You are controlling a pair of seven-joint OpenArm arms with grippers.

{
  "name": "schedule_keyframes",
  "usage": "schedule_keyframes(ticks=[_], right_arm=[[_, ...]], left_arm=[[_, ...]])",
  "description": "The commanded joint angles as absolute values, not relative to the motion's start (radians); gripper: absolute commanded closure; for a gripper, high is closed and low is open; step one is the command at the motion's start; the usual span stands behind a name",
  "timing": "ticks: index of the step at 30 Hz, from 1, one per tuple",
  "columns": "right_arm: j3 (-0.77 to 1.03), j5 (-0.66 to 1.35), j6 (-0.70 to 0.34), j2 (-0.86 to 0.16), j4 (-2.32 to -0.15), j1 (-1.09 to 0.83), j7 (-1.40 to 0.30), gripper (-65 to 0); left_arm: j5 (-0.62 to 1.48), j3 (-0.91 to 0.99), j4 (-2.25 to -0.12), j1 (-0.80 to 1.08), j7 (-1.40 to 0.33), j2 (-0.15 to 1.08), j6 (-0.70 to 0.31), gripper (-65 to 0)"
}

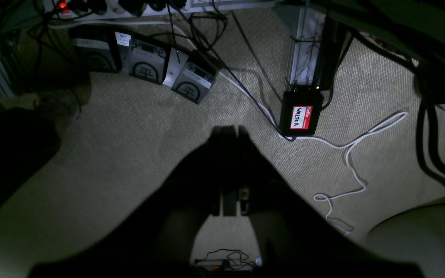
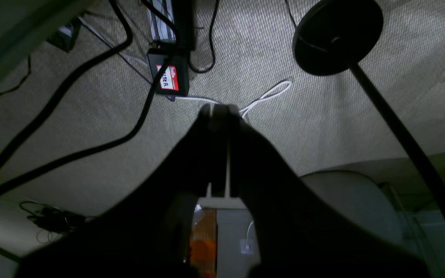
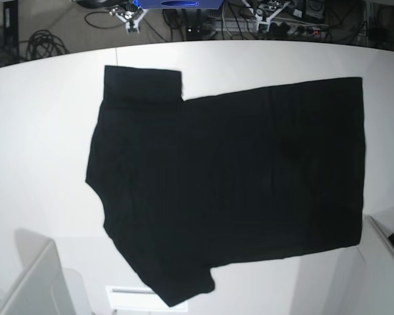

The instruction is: Fold the T-shirt properly

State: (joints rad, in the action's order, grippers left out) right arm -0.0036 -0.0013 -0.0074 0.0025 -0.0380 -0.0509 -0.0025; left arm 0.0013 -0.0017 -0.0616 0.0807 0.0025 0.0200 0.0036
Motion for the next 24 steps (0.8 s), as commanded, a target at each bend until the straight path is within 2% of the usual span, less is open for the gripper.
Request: schedule_keyframes(ticks=[1,6,10,19,24], right_arm=[[-0.004,-0.004,0.001,-0.002,-0.038,-0.051,-0.005,0.0],[0.001,-0.004,-0.001,-0.005,-0.065,-0.079,0.001,0.0],[0.002,-0.001,-0.001,-0.022,-0.236,-0.191,-0.005,0.0],[0.008,0.002,-0.001,-0.045,-0.624,-0.469,-0.005,0.0],[0.136,0.002,-0.001,-0.038,-0.803,-0.613,-0.005,0.0]], left_arm=[[-0.002,-0.002,-0.059,0.084,-0.005,0.022,0.010,0.0],[-0.004,-0.004,-0.068,0.105,-0.004,0.031,0.010,0.0],[-0.005,-0.004,-0.139,0.176,0.005,0.051,0.007,0.0],[0.007,0.008,-0.677,0.542,0.005,0.153,0.007,0.0],[0.061,0.010,-0.883,0.699,0.005,0.168,0.007,0.0]])
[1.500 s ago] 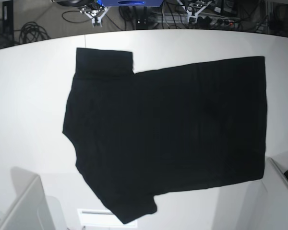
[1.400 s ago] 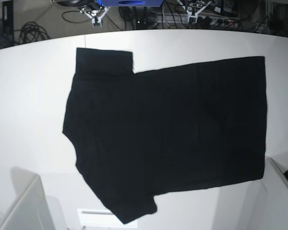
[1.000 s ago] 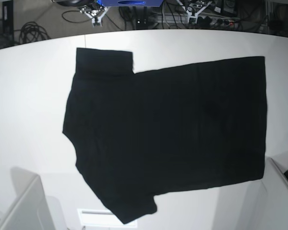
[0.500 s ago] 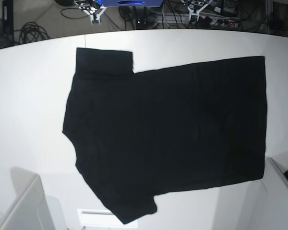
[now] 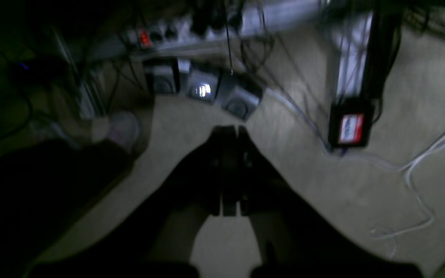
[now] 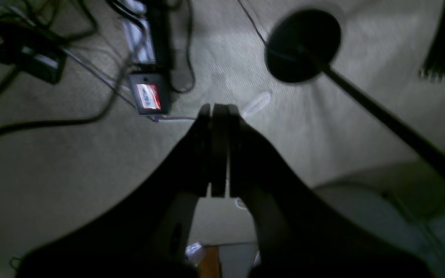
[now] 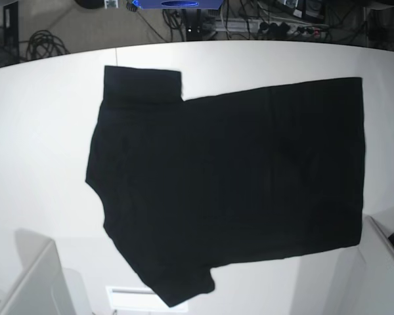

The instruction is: Fold the T-shirt properly

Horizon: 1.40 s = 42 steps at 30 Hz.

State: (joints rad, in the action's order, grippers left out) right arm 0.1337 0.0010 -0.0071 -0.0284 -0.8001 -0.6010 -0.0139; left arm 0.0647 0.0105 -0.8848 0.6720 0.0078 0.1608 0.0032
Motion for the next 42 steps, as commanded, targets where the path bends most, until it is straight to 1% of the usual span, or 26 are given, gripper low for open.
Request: schedule_keyframes(ticks=[1,6,11,17,23,27,29,32,33,36,38,39,40,42], right_arm=[[0.156,0.002,-0.001,-0.036,-0.842,-0.642,-0.005,0.0],[0.219,0.002,-0.001,-0.033,-1.072,-0.779,-0.007,0.0],[0.292,0.002,-0.001,0.012,-1.348,-0.889,-0.007,0.0],[0.346,0.002,-0.001,0.033,-1.616,-0.940,-0.033,0.0],[0.340,0.015,-0.001,0.039,-1.827,-0.892,-0.056,0.0],[0.308,0.177,-0.002,0.053,-1.960,-0.862,-0.064,0.0],[0.275,0.275,-0.005,0.045,-2.009,-0.843,-0.119,0.0],[0.252,0.472,-0.093,-0.005,-2.018,-0.794,-0.225,0.0],[0.255,0.544,-0.124,-0.013,-2.012,-0.777,-0.269,-2.4],[0.297,0.739,-0.225,-0.051,-1.989,-0.727,-0.400,-29.1],[0.331,0.811,-0.278,-0.065,-1.960,-0.688,-0.456,-41.7],[0.351,0.826,-0.289,-0.067,-1.942,-0.671,-0.475,-45.8],[0.366,0.825,-0.292,-0.068,-1.923,-0.653,-0.492,-47.7],[0.390,0.803,-0.292,-0.068,-1.886,-0.625,-0.506,-48.2]], left_arm=[[0.099,0.010,-0.924,0.734,0.007,0.189,0.007,0.0],[0.291,0.010,-1.150,0.888,0.008,0.262,0.007,0.0],[0.346,0.031,-1.423,1.044,0.008,0.317,0.007,0.0],[0.346,0.222,-1.712,1.198,0.008,0.305,0.007,0.0],[0.352,0.400,-1.919,1.188,0.008,0.206,0.007,0.0],[0.344,0.470,-1.963,1.136,0.007,0.176,0.007,0.0],[0.344,0.487,-1.959,1.104,0.007,0.174,0.007,0.0],[0.344,0.504,-1.960,1.079,0.007,0.173,0.005,0.0],[0.351,0.510,-1.960,1.075,0.007,0.173,0.005,0.0],[0.354,0.510,-1.959,1.049,0.007,0.174,0.005,0.0],[0.354,0.510,-1.959,1.035,0.007,0.174,0.005,0.0],[0.355,0.510,-1.959,1.030,0.007,0.176,0.005,0.0],[0.355,0.512,-1.959,1.027,0.007,0.176,0.005,0.0],[0.357,0.513,-1.959,1.010,0.007,0.176,0.005,0.0]])
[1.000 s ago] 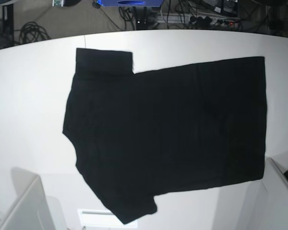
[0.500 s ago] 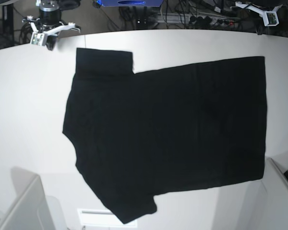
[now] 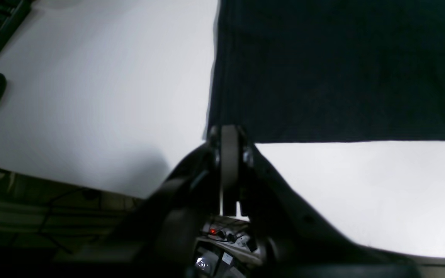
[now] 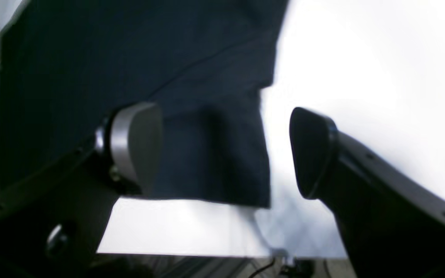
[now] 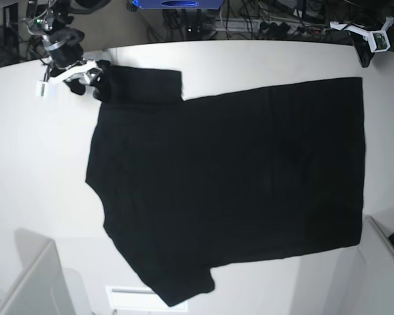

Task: Fold the T-shirt properly
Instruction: 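Reach both grippers to the black shirt's collar-side edge and grasp it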

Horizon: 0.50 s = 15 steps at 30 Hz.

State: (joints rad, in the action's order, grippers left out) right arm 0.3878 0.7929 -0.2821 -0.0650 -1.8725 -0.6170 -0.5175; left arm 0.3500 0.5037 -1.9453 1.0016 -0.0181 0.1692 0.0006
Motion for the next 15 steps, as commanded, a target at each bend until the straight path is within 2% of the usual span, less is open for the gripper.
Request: schedule_keyframes(ticks=[1,2,5,8,11,15], right_arm=[[0.401,0.786,-0.292,-0.068,-1.860,-0.615,-0.507,-48.2],[0.404,0.771,-0.294,-0.068,-1.836,-0.605,-0.507,-48.2],[0.401,0.696,-0.295,-0.068,-1.755,-0.573,-0.507,-48.0],[0.398,0.664,-0.298,-0.061,-1.701,-0.567,-0.507,-48.0],[0.371,0.662,-0.343,-0.056,-1.689,-0.575,-0.507,-46.4],[0.295,0.662,-0.375,-0.054,-1.687,-0.596,-0.507,-35.3]], left_arm=[[0.357,0.524,-1.957,1.007,0.007,0.176,0.005,0.0],[0.360,0.532,-1.957,0.997,0.004,0.176,0.005,-3.3],[0.446,0.576,-1.946,0.967,-0.002,0.176,0.002,-27.8],[0.595,0.615,-1.940,0.964,-0.005,0.179,-0.059,-43.1],[0.699,0.654,-1.925,0.951,-0.068,0.179,-0.139,-49.7],[0.731,0.746,-1.874,0.839,-0.286,0.179,-0.222,-48.7]])
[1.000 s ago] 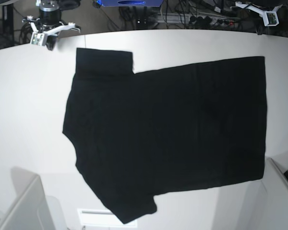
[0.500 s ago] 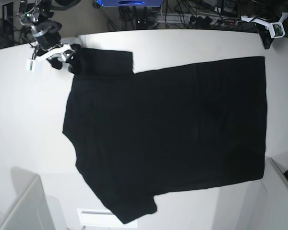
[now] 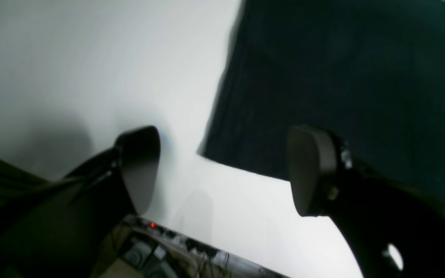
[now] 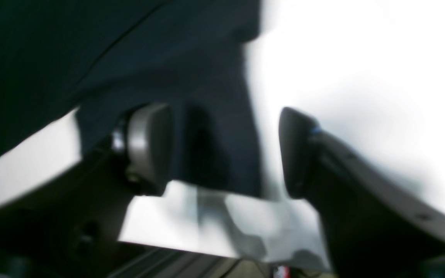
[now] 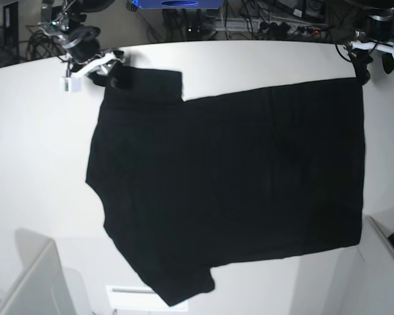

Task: Fold the T-shirt properly
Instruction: 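Reach both grippers to the black shirt's collar-side edge and grasp it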

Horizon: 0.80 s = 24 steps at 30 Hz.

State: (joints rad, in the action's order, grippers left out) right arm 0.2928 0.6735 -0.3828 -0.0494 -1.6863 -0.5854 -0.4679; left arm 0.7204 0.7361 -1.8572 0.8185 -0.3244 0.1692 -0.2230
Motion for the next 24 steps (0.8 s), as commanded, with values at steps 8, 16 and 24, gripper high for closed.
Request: schedule_keyframes(ticks=[8,16,24], right_arm=[[0.277,0.662,-0.378,-0.053,-1.595,-0.599,-0.503,-28.1],[0.275,0.662,-0.380,-0.056,-1.583,-0.596,-0.506,0.0],[0.277,0.662,-0.380,-0.059,-1.584,-0.599,-0.506,0.0]], left_arm=[[0.727,0.967,-1.707,0.636,-0.598,0.137,-0.449,-48.7],[0.725,0.915,-1.577,0.565,-0.634,0.145,-0.467,-48.7],[0.725,0.880,-1.466,0.476,-0.639,0.145,-0.467,-48.5]])
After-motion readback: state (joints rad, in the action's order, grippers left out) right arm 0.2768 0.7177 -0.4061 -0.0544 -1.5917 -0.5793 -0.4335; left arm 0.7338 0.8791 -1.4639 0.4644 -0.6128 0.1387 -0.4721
